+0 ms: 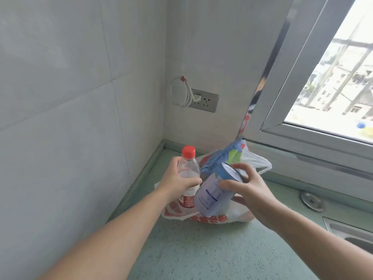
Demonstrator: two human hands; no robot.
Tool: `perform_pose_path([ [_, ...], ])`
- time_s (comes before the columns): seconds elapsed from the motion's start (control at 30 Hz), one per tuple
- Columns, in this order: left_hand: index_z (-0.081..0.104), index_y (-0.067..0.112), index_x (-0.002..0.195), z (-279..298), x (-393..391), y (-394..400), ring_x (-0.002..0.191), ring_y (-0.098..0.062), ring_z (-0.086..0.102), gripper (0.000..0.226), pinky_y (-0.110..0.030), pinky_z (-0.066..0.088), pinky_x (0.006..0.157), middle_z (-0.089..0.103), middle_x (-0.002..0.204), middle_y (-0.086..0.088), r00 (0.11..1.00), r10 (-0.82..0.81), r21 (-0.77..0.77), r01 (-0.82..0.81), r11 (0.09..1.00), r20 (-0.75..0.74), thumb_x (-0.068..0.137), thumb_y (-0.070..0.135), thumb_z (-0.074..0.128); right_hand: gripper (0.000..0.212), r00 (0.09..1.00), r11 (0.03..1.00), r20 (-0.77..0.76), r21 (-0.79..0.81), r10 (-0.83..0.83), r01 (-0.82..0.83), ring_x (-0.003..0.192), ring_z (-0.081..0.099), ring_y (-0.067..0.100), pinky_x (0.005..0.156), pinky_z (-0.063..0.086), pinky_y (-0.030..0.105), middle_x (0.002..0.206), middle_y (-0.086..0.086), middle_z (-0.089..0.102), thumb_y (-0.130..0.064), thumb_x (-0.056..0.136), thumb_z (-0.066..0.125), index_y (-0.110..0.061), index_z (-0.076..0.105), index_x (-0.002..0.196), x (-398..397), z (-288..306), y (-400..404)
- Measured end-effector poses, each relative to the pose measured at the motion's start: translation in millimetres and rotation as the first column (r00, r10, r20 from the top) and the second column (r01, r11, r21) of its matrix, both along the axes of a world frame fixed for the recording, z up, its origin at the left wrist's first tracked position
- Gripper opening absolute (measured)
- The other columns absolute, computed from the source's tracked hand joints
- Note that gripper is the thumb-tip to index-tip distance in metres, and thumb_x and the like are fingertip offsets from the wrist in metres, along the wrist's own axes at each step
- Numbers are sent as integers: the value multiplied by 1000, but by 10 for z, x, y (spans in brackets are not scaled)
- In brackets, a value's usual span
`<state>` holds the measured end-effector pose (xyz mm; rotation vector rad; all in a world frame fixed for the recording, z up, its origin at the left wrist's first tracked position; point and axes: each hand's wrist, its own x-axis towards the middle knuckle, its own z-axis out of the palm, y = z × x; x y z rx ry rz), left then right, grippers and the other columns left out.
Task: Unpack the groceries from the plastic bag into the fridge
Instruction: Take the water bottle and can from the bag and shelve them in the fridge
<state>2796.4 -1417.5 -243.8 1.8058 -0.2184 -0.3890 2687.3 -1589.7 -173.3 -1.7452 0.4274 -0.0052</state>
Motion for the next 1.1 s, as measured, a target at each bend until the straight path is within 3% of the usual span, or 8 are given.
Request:
perform_pose_path([
  [0.17, 49, 33, 110, 476, -340, -34, 106, -17, 60, 66, -40, 48, 94, 64, 112, 4, 999, 26, -117, -21, 993, 42, 53, 37, 83, 49, 995, 935, 31, 347, -92, 76, 85, 66, 25, 81, 52, 44, 96, 11, 68, -41, 64, 74, -17, 65, 106, -277, 327, -53],
  [0.27, 51, 33, 109, 757, -635, -109, 102, -20, 64, 60, -43, 52, 92, 65, 111, 1, 995, 19, -132, -6, 991, 95, 60, 31, 86, 66, 993, 740, -26, 664, -117, 105, 99, 64, 34, 96, 47, 53, 104, 17, 69, -62, 74, 62, -8, 61, 112, -510, 531, -114],
  [0.33, 51, 32, 109, 938, -870, -207, 99, -19, 64, 56, -42, 52, 90, 65, 109, 0, 991, -3, -128, 20, 992, 132, 66, 27, 86, 64, 996, 626, -10, 777, -93, 67, 85, 67, 33, 95, 49, 50, 93, 20, 70, -62, 80, 58, -2, 64, 103, -759, 669, -154],
  [0.4, 51, 33, 106, 1092, -1119, -336, 97, -20, 65, 58, -40, 53, 87, 66, 105, 0, 987, -1, -127, 21, 992, 159, 59, 32, 85, 53, 998, 641, 27, 767, -58, 17, 63, 66, 29, 75, 57, 40, 76, 18, 68, -51, 84, 57, 1, 68, 89, -1039, 721, -244],
  [0.57, 54, 35, 103, 1402, -1728, -807, 97, -24, 68, 63, -46, 55, 89, 69, 106, -3, 980, -78, -124, 102, 987, 181, 48, 43, 83, 47, 999, 762, 46, 646, 14, -41, 67, 65, 30, 65, 58, 37, 85, 18, 64, -30, 76, 61, 0, 58, 112, -1797, 942, -660],
  [0.77, 54, 33, 104, 1669, -2349, -1782, 95, -25, 69, 53, -41, 57, 84, 69, 104, -9, 925, -311, -152, 347, 925, 217, 61, 35, 86, 70, 951, 740, -21, 624, -307, 253, 72, 60, 27, 68, 56, 39, 84, 14, 59, -46, 59, 78, -6, 57, 112, -2682, 1136, -1449],
  [1.0, 56, 31, 103, 1800, -3232, -3052, 80, -15, 69, 44, -29, 55, 70, 71, 98, -8, 683, -669, -147, 724, 674, 293, 70, 29, 86, 56, 836, 715, -79, 479, -542, 509, 71, 62, 29, 68, 56, 39, 85, 18, 64, -23, 72, 68, 0, 52, 120, -4080, 1244, -1981],
  [1.1, 54, 36, 95, 1776, -3843, -3501, 77, -9, 69, 40, -19, 53, 65, 72, 89, -2, 526, -785, -156, 849, 504, 327, 72, 27, 85, 51, 669, 609, -154, 305, -727, 732, 68, 63, 26, 63, 55, 34, 89, 17, 66, -23, 74, 71, -4, 57, 119, -4761, 1241, -2014],
])
